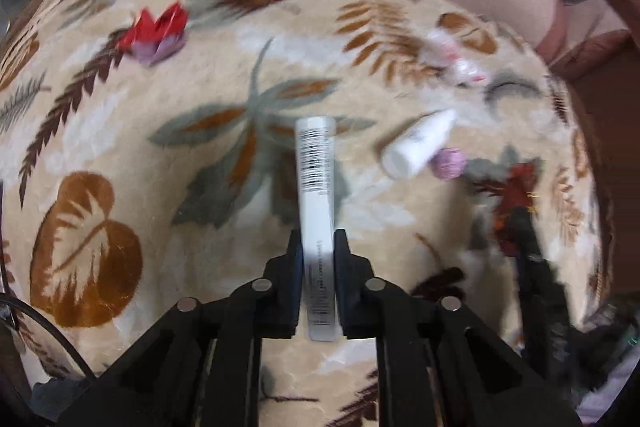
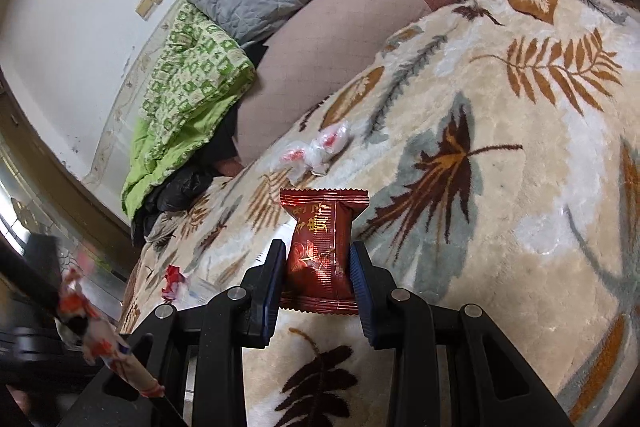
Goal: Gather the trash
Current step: 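Grasp the white medicine box with the left tool while the right tool grasps the red candy packet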
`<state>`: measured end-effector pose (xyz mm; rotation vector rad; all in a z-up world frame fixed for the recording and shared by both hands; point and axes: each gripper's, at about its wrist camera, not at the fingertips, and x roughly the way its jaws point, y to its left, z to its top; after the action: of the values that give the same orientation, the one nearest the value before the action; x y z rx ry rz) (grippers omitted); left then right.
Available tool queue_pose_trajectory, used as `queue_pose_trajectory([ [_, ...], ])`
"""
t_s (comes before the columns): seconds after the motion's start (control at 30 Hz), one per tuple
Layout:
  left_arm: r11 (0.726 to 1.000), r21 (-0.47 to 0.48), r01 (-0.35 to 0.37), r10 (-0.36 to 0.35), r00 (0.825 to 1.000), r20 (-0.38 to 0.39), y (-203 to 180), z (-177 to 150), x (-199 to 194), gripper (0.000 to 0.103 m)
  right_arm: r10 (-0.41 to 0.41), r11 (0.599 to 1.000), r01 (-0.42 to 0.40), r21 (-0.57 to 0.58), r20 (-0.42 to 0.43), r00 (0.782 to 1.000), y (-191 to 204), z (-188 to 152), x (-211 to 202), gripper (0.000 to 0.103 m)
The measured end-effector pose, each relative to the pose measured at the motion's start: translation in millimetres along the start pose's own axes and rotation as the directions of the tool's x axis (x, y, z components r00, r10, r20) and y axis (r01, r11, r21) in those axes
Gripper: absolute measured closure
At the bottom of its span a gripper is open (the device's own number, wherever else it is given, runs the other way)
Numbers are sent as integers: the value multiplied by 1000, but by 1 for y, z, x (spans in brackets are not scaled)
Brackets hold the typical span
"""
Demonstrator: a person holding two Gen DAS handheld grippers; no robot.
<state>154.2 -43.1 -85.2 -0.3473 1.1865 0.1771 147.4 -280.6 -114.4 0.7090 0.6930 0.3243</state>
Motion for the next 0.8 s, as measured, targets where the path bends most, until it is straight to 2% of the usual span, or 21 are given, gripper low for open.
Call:
queue_pose_trajectory([
  [0.1, 999, 36, 1, -3, 999, 45, -6, -2, -13, 90, -7, 1000, 7, 6, 0, 1000, -2, 0, -1, 68],
  [0.27, 1000, -19, 17, -18, 999, -46, 5, 4, 7, 90, -21, 1000, 21, -1, -2, 1000, 0, 0, 1, 68],
  [0.3, 999, -39, 15, -17, 998, -61, 10, 4, 10, 87, -21, 1000, 21, -2, -2, 1000, 0, 0, 1, 68],
  [0.4, 995, -102, 21, -30, 996, -84, 21, 4, 13, 46, -20, 1000, 20, 1, -2, 1000, 0, 0, 1, 68],
  [0.5, 990, -135, 36, -46, 996, -73, 32, 7, 9, 45, -14, 1000, 14, 6, 1, 1000, -1, 0, 1, 68],
  [0.57, 983, -174, 54, -72, 993, -94, 42, 9, 11, 45, -4, 1000, 4, 10, 3, 1000, -2, 0, 0, 68],
  [0.7, 952, -297, 74, -117, 984, -130, 62, 7, 23, 45, 8, 1000, -8, 16, -3, 1000, -4, 0, 1, 68],
  [0.73, 949, -307, 77, -125, 982, -140, 62, 6, 25, 45, 10, 1000, -10, 16, -3, 1000, -4, 0, 1, 68],
  [0.8, 959, -274, 68, -114, 981, -155, 54, 4, 28, 43, 14, 1000, -14, 16, -3, 1000, -5, 0, 1, 68],
])
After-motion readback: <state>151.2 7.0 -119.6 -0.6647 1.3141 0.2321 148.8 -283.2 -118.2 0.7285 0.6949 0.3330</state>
